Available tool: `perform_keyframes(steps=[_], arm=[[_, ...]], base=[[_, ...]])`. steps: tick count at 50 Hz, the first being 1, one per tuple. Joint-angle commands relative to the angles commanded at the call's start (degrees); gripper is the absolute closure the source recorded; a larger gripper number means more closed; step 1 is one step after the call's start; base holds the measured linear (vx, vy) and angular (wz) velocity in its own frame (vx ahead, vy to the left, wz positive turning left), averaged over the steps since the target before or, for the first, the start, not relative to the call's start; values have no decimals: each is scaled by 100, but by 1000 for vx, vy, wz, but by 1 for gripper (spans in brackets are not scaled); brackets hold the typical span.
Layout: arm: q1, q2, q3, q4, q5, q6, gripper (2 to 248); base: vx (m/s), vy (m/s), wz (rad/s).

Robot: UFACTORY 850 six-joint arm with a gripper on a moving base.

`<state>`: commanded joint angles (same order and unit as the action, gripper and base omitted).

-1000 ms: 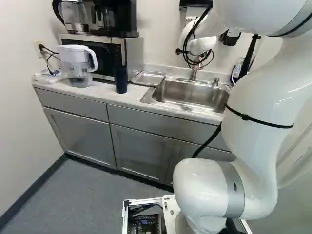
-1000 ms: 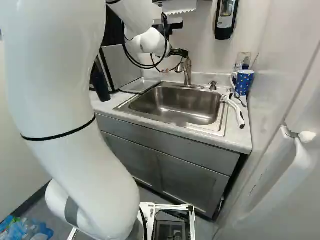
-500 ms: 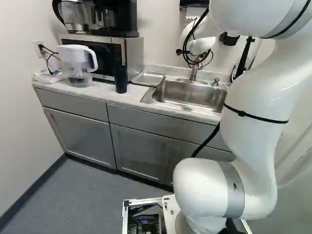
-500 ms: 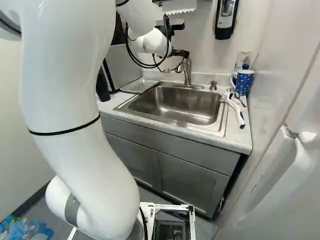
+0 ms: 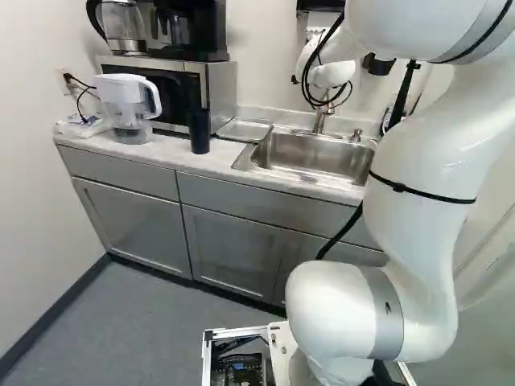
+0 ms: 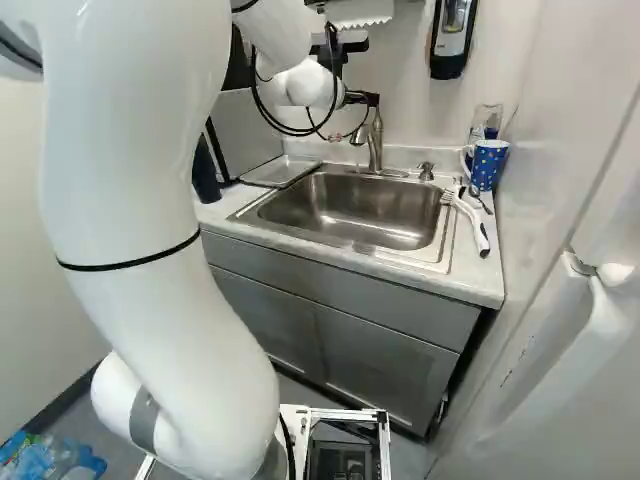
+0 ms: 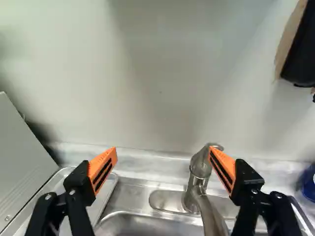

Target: Rinse the cup and place it in the tray

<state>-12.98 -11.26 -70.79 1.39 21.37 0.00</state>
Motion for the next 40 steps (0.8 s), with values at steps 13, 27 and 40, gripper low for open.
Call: perform_keyframes(steps=[13,27,40], arm=[[-15,-56,-61,0,137,0,3],[-7,-161,-178,0,137,0,3],[9,-308,-342,0,137,0,3]], base=[[0,0,0],[0,0,0],[0,0,0]])
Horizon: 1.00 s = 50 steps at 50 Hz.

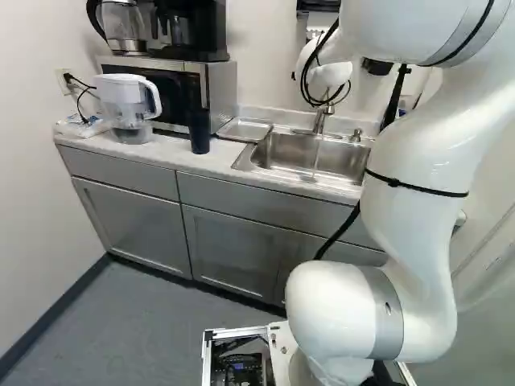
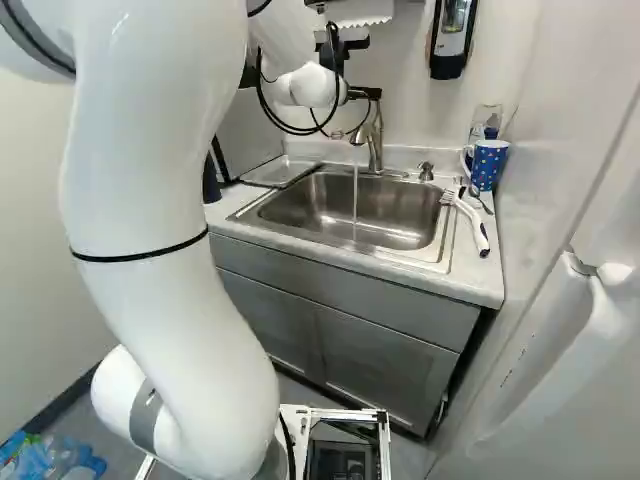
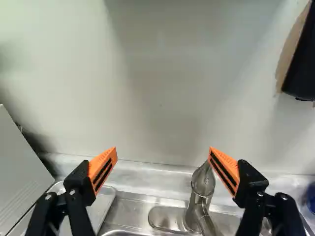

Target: Rinse the cup and place it in the tray

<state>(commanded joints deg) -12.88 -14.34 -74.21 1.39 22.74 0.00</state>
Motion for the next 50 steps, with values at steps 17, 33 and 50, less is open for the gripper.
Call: perform_keyframes(steps=[17,33,50], arm=[[17,-159,-179,0,0,0,3],[43,-129,-145,0,0,0,3],[194,257,286,0,0,0,3]], base=[[0,0,0],[0,0,0],[0,0,0]])
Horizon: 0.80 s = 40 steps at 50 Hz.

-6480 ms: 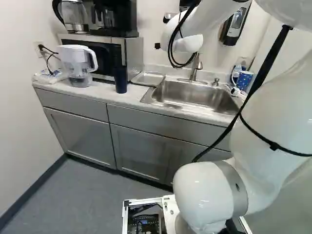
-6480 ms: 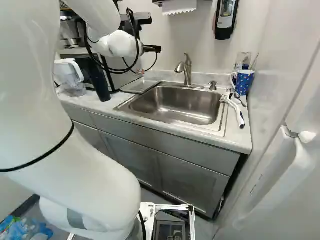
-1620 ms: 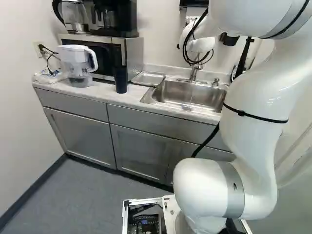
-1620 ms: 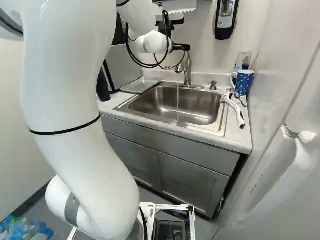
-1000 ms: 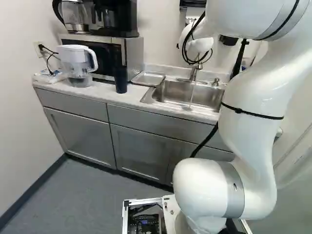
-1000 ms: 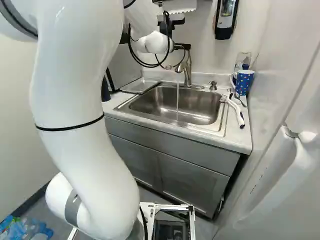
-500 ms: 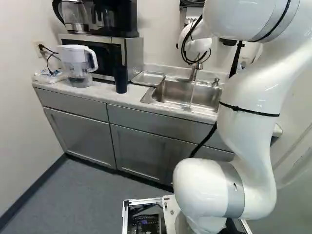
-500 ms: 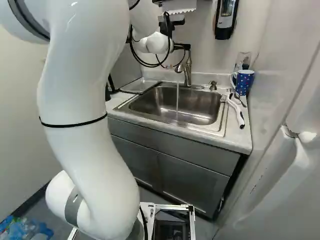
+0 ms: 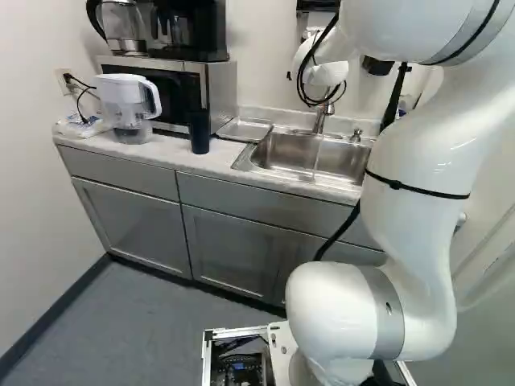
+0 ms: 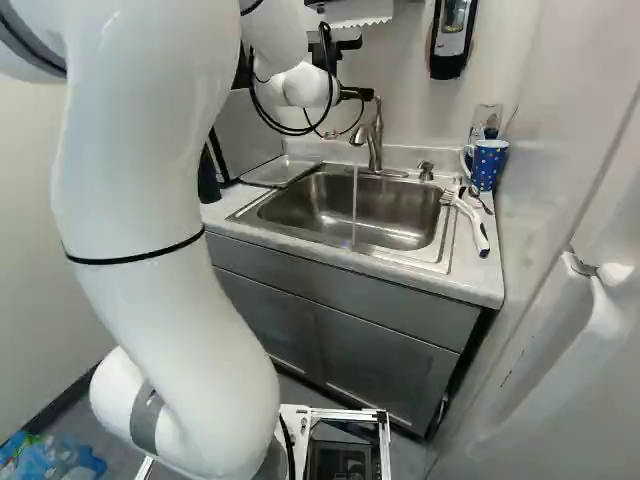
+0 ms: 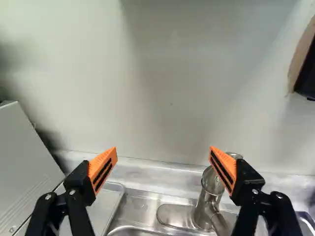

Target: Rinse the cup and place it in the tray

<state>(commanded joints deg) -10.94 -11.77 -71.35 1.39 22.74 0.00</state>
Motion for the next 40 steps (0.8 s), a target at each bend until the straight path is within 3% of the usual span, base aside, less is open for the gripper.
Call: perform_keyframes(steps=[24,40], arm=[[255,612,658,0,-31,0,3],[439,1015,1073,0,-330,0,3]], base=[[0,0,0],[0,0,0]])
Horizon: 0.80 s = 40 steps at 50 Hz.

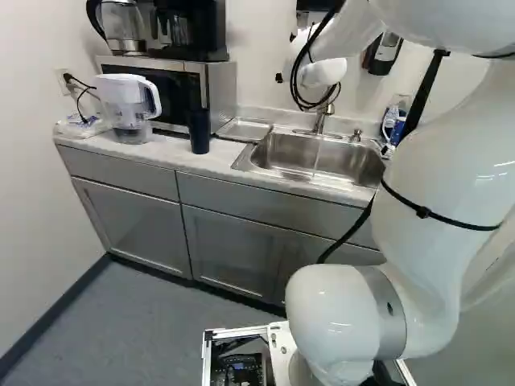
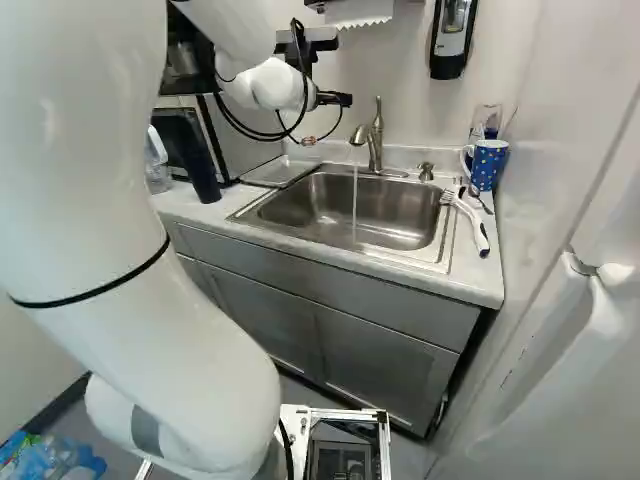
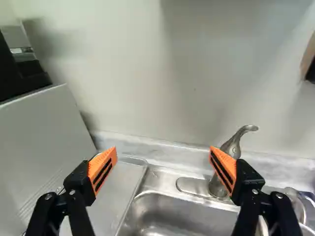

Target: Rinse the cup and place it in the tray

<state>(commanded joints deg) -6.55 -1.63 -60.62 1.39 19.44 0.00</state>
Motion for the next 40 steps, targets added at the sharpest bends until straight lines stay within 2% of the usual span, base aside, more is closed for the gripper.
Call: perform_keyframes(steps=[19,40], arm=[[162,331,331,0,-582,0,3],[219,544,539,0,-1353,0,3]], base=[[0,0,0],[0,0,0]])
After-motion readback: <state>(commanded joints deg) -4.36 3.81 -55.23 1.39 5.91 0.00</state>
